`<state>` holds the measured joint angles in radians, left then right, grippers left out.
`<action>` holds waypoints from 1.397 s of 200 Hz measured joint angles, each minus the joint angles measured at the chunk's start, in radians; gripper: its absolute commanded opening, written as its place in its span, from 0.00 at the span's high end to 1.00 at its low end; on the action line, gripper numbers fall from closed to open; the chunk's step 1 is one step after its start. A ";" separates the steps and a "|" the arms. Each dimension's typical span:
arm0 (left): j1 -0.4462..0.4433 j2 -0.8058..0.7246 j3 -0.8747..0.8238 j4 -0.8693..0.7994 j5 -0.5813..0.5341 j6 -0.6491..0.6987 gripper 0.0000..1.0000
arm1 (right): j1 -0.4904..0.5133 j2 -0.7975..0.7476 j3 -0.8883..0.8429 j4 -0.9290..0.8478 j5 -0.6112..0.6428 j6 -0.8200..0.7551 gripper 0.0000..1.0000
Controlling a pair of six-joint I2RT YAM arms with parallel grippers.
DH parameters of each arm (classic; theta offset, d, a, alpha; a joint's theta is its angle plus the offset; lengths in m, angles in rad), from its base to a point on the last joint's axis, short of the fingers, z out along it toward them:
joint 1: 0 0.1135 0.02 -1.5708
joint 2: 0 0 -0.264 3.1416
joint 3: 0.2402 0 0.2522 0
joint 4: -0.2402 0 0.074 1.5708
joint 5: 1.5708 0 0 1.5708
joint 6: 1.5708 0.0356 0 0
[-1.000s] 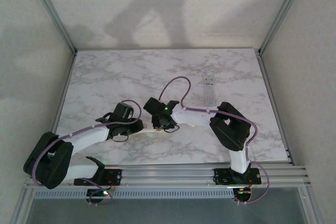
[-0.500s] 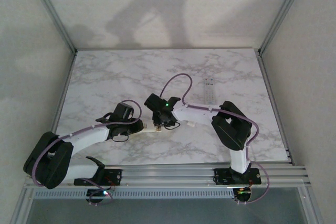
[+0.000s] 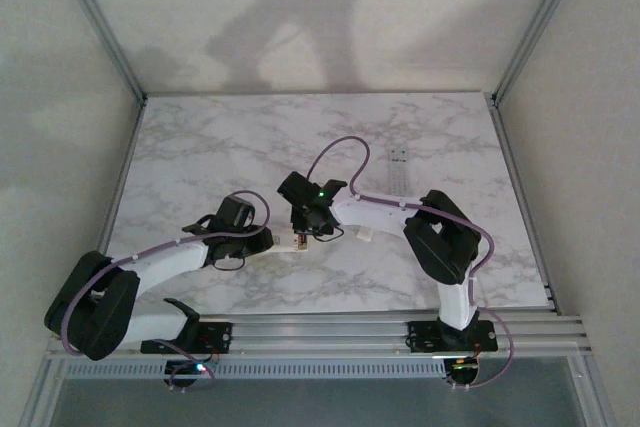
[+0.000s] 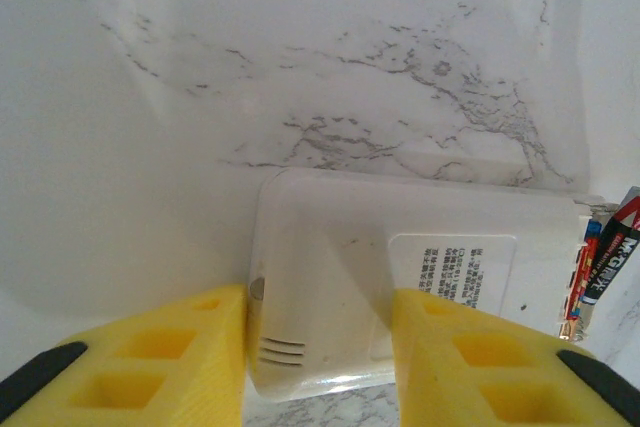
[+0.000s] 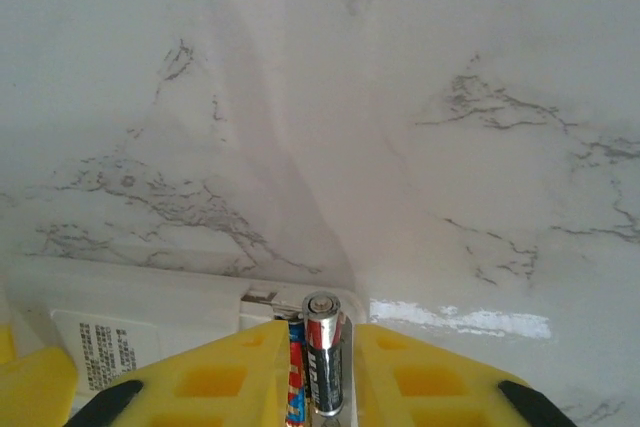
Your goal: Load the batteries into the remote control
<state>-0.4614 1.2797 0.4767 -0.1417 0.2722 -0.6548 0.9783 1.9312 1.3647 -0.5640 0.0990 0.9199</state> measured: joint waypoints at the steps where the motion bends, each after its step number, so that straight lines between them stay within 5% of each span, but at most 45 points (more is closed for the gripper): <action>1: 0.000 0.000 0.000 0.000 0.000 0.000 0.60 | 0.000 0.000 0.000 0.000 0.000 0.000 0.79; 209: -0.002 0.000 0.000 0.001 -0.005 0.000 0.60 | -0.002 0.037 -0.011 0.014 -0.052 0.061 0.90; 279: -0.002 0.000 0.000 0.004 -0.008 0.000 0.60 | 0.046 0.048 -0.011 0.006 0.042 0.040 0.99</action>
<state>-0.4633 1.2800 0.4767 -0.1379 0.2642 -0.6548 1.0245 1.9789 1.3537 -0.5579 0.1410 0.9596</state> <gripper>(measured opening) 0.398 0.058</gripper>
